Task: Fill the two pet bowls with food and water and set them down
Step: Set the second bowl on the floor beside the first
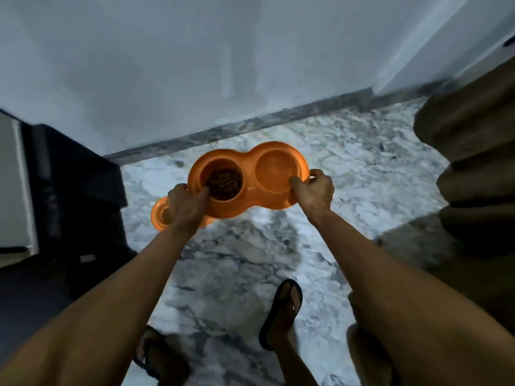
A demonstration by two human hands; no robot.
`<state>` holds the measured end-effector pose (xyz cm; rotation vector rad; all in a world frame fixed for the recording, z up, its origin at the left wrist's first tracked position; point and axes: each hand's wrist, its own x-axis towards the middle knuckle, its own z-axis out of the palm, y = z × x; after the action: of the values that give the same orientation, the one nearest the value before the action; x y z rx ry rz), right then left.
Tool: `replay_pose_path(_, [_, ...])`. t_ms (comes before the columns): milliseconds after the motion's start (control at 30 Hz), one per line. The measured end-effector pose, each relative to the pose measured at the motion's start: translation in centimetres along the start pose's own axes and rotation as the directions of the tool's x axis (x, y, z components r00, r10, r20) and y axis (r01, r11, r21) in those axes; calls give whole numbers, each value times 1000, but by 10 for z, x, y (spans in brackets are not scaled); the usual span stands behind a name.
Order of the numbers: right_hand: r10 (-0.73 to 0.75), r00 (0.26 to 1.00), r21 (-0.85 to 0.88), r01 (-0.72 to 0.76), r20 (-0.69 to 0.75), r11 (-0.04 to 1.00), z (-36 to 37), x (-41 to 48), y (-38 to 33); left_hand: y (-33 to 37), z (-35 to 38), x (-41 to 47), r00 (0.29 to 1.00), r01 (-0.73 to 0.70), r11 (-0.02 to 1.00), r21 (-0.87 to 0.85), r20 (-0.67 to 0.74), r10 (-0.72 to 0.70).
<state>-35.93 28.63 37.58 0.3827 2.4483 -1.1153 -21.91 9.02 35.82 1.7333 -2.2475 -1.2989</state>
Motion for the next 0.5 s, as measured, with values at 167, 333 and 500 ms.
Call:
replay_pose_path(167, [-8,999,-35,10,39,999,64,96,86,-67,114,56,998,49,999,-13,-27,-49])
replay_pose_path(333, [-23,998,-69,28,65,997,121,166,160,-125,202,104,986,158,983,-89,-38,-162])
replay_pose_path(500, [-32,996,-91,39,80,995,166,214,214,-172,267,141,977,207,973,-99,-38,-211])
